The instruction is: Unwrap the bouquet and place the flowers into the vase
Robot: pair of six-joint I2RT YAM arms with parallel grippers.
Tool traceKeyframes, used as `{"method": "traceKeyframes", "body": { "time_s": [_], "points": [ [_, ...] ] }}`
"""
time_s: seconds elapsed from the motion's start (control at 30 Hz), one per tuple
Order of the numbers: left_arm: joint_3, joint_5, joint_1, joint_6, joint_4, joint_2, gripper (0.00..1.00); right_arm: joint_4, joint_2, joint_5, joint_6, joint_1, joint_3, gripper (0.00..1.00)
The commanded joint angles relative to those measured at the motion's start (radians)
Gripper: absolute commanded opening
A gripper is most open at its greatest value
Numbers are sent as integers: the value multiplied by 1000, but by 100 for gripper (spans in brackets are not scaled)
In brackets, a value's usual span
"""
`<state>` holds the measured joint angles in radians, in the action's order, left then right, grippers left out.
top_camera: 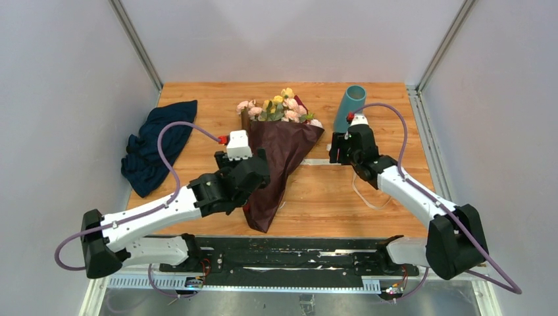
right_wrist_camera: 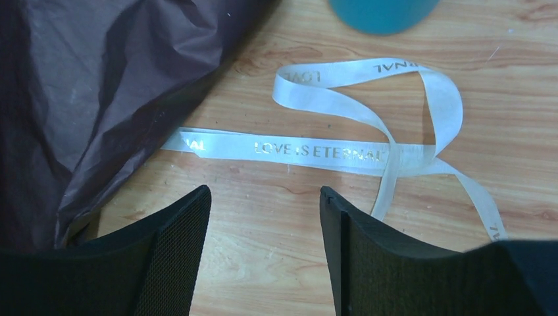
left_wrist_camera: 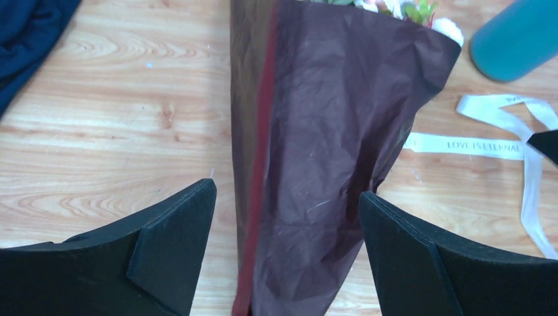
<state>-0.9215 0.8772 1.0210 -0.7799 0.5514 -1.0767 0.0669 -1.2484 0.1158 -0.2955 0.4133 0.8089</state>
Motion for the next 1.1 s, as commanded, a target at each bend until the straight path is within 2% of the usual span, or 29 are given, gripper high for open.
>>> {"method": "traceKeyframes", "body": {
  "time_s": [0.0, 0.13, 0.3, 0.37, 0.5, 0.6, 0.67, 0.73, 0.8, 0.87, 0.9, 1.07],
  "points": [
    [-79, 230, 88, -46, 82, -113, 89, -25, -9, 9, -26, 15, -48, 65],
    [-212, 310, 112, -153, 255, -377, 92, -32, -6, 7, -19, 14, -65, 64],
    [-302, 411, 111, -416, 625, -588, 92, -31, -25, -12, -1, 14, -67, 62],
    [-259, 408, 109, -515, 681, -586, 92, -37, -34, -27, 1, 14, -66, 62],
    [-129, 351, 85, -631, 675, -503, 91, -57, -64, -48, -5, 14, -60, 61],
    [-84, 340, 69, -663, 665, -455, 91, -59, -82, -65, -9, 15, -56, 61],
    [-73, 338, 68, -628, 624, -427, 91, -58, -83, -69, -11, 16, -59, 61],
    [-48, 282, 61, -451, 490, -384, 91, -59, -77, -67, -10, 17, -65, 61],
    [2, 119, 25, -223, 237, -320, 92, -59, -69, -65, -5, 16, -69, 61],
    [97, -76, -39, -101, -2, -254, 90, -58, -62, -64, 0, 17, -72, 61],
    [119, -115, -66, -84, -30, -234, 90, -58, -58, -65, 1, 16, -74, 61],
    [91, -105, -141, -4, -51, -267, 89, -54, -43, -68, 6, 16, -80, 60]
  ]
}}
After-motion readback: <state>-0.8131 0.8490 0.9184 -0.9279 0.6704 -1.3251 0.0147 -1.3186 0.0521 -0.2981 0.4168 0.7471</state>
